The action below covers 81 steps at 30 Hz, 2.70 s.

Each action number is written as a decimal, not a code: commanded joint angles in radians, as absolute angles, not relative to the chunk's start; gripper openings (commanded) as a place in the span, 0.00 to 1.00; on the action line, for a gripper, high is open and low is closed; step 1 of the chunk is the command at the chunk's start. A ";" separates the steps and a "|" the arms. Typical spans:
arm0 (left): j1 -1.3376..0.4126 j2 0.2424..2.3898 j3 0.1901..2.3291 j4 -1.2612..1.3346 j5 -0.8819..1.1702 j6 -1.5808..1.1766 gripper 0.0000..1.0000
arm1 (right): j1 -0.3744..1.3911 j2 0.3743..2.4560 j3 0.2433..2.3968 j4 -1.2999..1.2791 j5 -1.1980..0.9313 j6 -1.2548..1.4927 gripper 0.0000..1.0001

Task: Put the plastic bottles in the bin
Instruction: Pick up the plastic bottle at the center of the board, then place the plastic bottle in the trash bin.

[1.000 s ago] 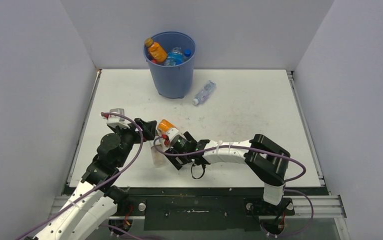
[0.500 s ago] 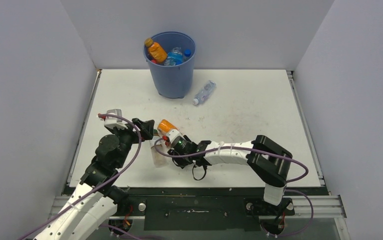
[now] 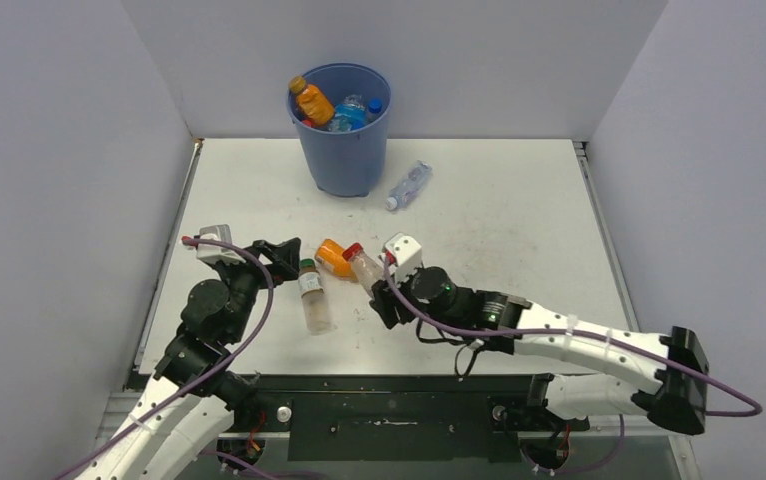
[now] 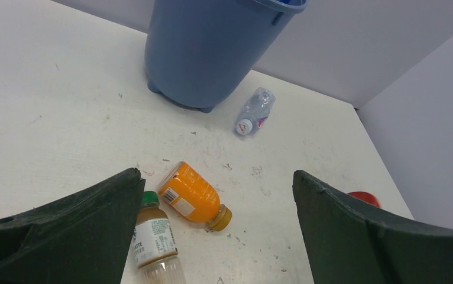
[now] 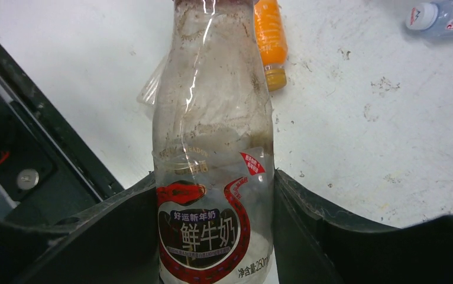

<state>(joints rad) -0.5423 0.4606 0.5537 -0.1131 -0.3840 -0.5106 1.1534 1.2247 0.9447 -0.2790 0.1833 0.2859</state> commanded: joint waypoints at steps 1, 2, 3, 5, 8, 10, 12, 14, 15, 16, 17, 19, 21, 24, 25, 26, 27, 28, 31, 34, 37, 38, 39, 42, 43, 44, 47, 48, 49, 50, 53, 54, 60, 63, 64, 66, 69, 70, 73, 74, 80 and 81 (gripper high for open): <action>-0.548 0.465 0.538 0.001 -0.316 -0.495 0.96 | 1.154 1.021 0.774 -0.080 0.169 0.306 0.27; -0.549 0.464 0.532 0.035 -0.272 -0.495 0.96 | 1.154 0.954 0.724 -0.025 0.152 0.301 0.27; -0.550 0.465 0.525 0.062 -0.229 -0.493 0.96 | 1.154 0.904 0.676 0.057 0.125 0.293 0.27; -0.553 0.465 0.515 0.128 -0.106 -0.497 0.96 | 1.155 0.812 0.577 0.209 0.068 0.291 0.28; -0.554 0.480 0.489 0.269 0.093 -0.582 0.96 | 1.154 0.733 0.470 0.384 0.010 0.303 0.28; -0.552 0.500 0.462 0.387 0.193 -0.655 0.96 | 1.154 0.729 0.430 0.459 -0.036 0.306 0.28; -0.554 0.528 0.435 0.511 0.282 -0.719 0.96 | 1.155 0.739 0.405 0.521 -0.069 0.326 0.28; -0.554 0.561 0.421 0.624 0.349 -0.775 0.96 | 1.155 0.744 0.376 0.593 -0.078 0.355 0.26; -0.554 0.577 0.420 0.666 0.367 -0.803 0.96 | 1.155 0.743 0.356 0.642 -0.084 0.369 0.26; -0.555 0.597 0.422 0.687 0.380 -0.825 0.96 | 1.155 0.741 0.338 0.686 -0.086 0.382 0.25; -0.555 0.615 0.425 0.702 0.391 -0.843 0.96 | 1.156 0.742 0.320 0.725 -0.085 0.389 0.25; -0.557 0.652 0.429 0.753 0.422 -0.870 0.96 | 1.157 0.749 0.304 0.770 -0.087 0.395 0.25; -0.562 0.685 0.430 0.801 0.456 -0.899 0.96 | 1.156 0.764 0.302 0.786 -0.097 0.396 0.25; -0.585 0.728 0.438 0.853 0.480 -0.918 0.96 | 1.156 0.788 0.307 0.792 -0.112 0.395 0.25; -0.596 0.740 0.445 0.853 0.481 -0.911 0.96 | 1.157 0.792 0.308 0.792 -0.112 0.395 0.25; -0.612 0.751 0.452 0.849 0.480 -0.902 0.96 | 1.156 0.795 0.309 0.792 -0.111 0.395 0.25; -0.626 0.757 0.457 0.843 0.474 -0.888 0.96 | 1.157 0.794 0.310 0.792 -0.111 0.395 0.25; -0.639 0.763 0.460 0.838 0.469 -0.876 0.96 | 1.157 0.793 0.310 0.790 -0.110 0.394 0.25; -0.679 0.779 0.478 0.816 0.451 -0.834 0.96 | 1.156 0.790 0.318 0.763 -0.102 0.383 0.25; -0.716 0.801 0.504 0.775 0.446 -0.802 0.99 | 1.157 0.795 0.326 0.736 -0.094 0.378 0.25; -0.735 0.822 0.530 0.757 0.445 -0.774 0.93 | 1.156 0.813 0.335 0.718 -0.099 0.374 0.25; -0.738 0.827 0.536 0.758 0.442 -0.770 0.90 | 1.156 0.817 0.337 0.716 -0.101 0.373 0.25; -0.740 0.834 0.544 0.758 0.440 -0.767 0.86 | 1.156 0.819 0.338 0.714 -0.101 0.373 0.25; -0.742 0.853 0.564 0.753 0.453 -0.767 0.67 | 1.157 0.819 0.339 0.709 -0.098 0.374 0.25; -0.744 0.860 0.567 0.753 0.463 -0.769 0.62 | 1.157 0.817 0.340 0.707 -0.096 0.373 0.25; -0.744 0.865 0.569 0.754 0.470 -0.772 0.59 | 1.156 0.815 0.341 0.704 -0.093 0.371 0.25; -0.750 0.880 0.568 0.755 0.478 -0.783 0.59 | 1.156 0.806 0.337 0.703 -0.085 0.368 0.26; -0.751 0.883 0.566 0.755 0.480 -0.786 0.63 | 1.156 0.804 0.335 0.708 -0.083 0.370 0.26; -0.753 0.885 0.565 0.751 0.480 -0.790 0.66 | 1.156 0.801 0.333 0.712 -0.082 0.371 0.26; -0.755 0.886 0.565 0.748 0.481 -0.792 0.69 | 1.157 0.801 0.332 0.715 -0.082 0.371 0.26; -0.763 0.887 0.562 0.741 0.485 -0.793 0.64 | 1.156 0.798 0.330 0.719 -0.080 0.373 0.27; -0.766 0.886 0.560 0.743 0.484 -0.792 0.58 | 1.157 0.798 0.330 0.721 -0.079 0.373 0.27; -0.776 0.885 0.559 0.748 0.484 -0.777 0.03 | 1.155 0.801 0.345 0.680 -0.055 0.398 0.44; -0.778 0.876 0.581 0.711 0.468 -0.731 0.00 | 1.157 0.800 0.397 0.585 -0.049 0.420 0.92; -0.778 0.866 0.602 0.663 0.450 -0.689 0.00 | 1.156 0.794 0.424 0.517 -0.045 0.423 0.92; -0.775 0.840 0.675 0.527 0.379 -0.571 0.00 | 1.156 0.774 0.481 0.399 -0.020 0.416 0.90; -0.749 0.843 0.830 0.352 0.222 -0.382 0.00 | 1.156 0.731 0.582 0.210 0.043 0.385 0.90; -0.725 0.867 0.887 0.325 0.189 -0.334 0.00 | 1.155 0.715 0.611 0.158 0.064 0.370 0.90; -0.610 0.989 1.071 0.293 0.166 -0.236 0.00 | 1.156 0.665 0.666 0.048 0.144 0.340 0.90; -0.563 1.042 1.129 0.293 0.168 -0.218 0.00 | 1.156 0.650 0.670 0.031 0.172 0.333 0.90; -0.357 1.390 1.406 0.518 0.016 -0.257 0.00 | 1.155 0.605 0.586 0.040 0.368 0.325 0.90; -0.342 1.442 1.436 0.574 0.009 -0.272 0.00 | 1.154 0.608 0.573 0.048 0.391 0.334 0.90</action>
<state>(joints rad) -0.4114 1.2594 1.3495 0.4160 0.1368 -0.2829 1.1534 0.5987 0.6258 0.0887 0.2325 0.3447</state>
